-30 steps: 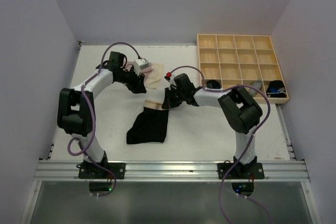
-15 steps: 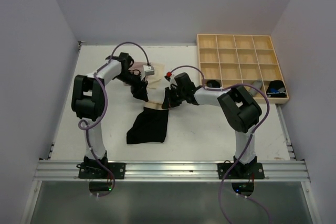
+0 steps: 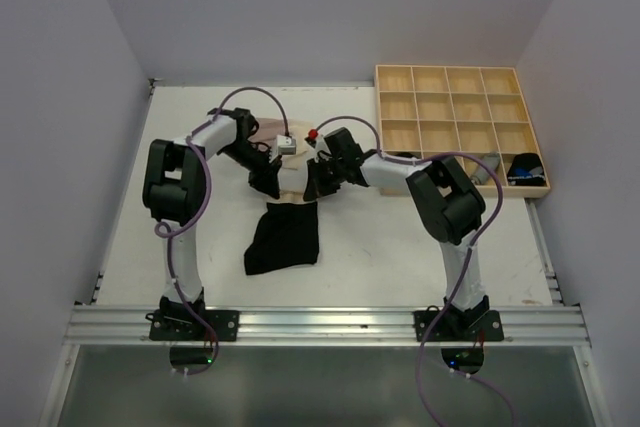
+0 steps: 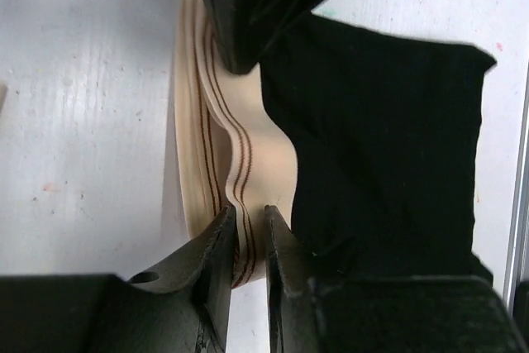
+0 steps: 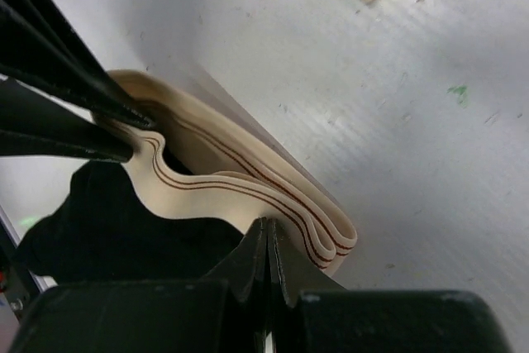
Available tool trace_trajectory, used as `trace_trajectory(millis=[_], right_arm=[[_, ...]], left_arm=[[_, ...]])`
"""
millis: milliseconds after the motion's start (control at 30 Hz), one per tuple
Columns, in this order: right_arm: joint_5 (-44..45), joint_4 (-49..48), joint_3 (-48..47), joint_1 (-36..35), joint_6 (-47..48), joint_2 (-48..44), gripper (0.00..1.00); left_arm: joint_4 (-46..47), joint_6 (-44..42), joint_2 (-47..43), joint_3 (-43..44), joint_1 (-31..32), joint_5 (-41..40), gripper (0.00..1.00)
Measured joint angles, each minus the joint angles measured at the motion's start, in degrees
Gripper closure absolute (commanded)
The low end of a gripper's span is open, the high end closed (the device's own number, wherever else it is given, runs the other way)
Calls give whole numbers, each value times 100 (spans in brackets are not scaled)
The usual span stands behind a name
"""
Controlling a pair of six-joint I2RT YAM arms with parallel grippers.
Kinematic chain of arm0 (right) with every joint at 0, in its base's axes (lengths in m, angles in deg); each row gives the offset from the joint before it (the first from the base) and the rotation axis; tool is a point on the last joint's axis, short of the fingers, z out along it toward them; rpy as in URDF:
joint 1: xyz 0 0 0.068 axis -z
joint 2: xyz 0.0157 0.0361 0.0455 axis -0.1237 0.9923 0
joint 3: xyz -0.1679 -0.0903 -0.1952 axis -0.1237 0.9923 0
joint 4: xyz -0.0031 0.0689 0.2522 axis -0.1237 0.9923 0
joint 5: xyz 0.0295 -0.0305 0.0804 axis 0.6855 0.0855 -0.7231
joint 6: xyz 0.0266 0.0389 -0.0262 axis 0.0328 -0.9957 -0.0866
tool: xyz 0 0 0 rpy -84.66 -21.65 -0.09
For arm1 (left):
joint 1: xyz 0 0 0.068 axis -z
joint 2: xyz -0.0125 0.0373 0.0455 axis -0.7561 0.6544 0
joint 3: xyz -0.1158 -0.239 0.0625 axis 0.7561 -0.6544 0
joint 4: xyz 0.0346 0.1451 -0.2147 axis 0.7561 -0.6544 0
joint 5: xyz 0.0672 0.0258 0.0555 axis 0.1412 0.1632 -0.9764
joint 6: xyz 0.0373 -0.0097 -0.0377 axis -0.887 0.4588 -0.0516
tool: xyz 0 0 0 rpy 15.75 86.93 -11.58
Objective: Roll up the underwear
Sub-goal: Fold the underwear
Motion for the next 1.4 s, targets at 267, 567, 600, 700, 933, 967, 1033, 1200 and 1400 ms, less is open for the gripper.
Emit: trace_trajectory(millis=[267, 567, 600, 700, 933, 967, 1033, 1200, 1400], right_arm=[[-107, 588, -907, 168, 262, 487, 100], [-92, 787, -1038, 157, 328, 444, 77], [-20, 872, -1036, 162, 313, 376, 76], [216, 1134, -1003, 175, 210, 24, 76], [358, 1150, -275, 138, -402, -1405, 76], [361, 1091, -94, 85, -522, -1561, 76], [369, 903, 315, -94, -756, -1764, 76], [348, 551, 1158, -726, -1204, -1650, 76], [188, 400, 1384, -817, -1349, -1016, 78]], left_arm=[[-140, -144, 20, -94, -378, -136, 93], [238, 195, 17, -437, -603, -142, 100], [317, 282, 9, -551, -603, -155, 100], [455, 555, -35, -822, -621, -105, 100], [1139, 1357, -382, -1335, -669, -109, 100], [1257, 1475, -442, -1429, -680, -109, 100], [1419, 1637, -516, -1543, -688, -116, 100], [1709, 1980, -647, -1740, -717, -131, 100], [2035, 2218, -872, -2072, -782, -155, 100]])
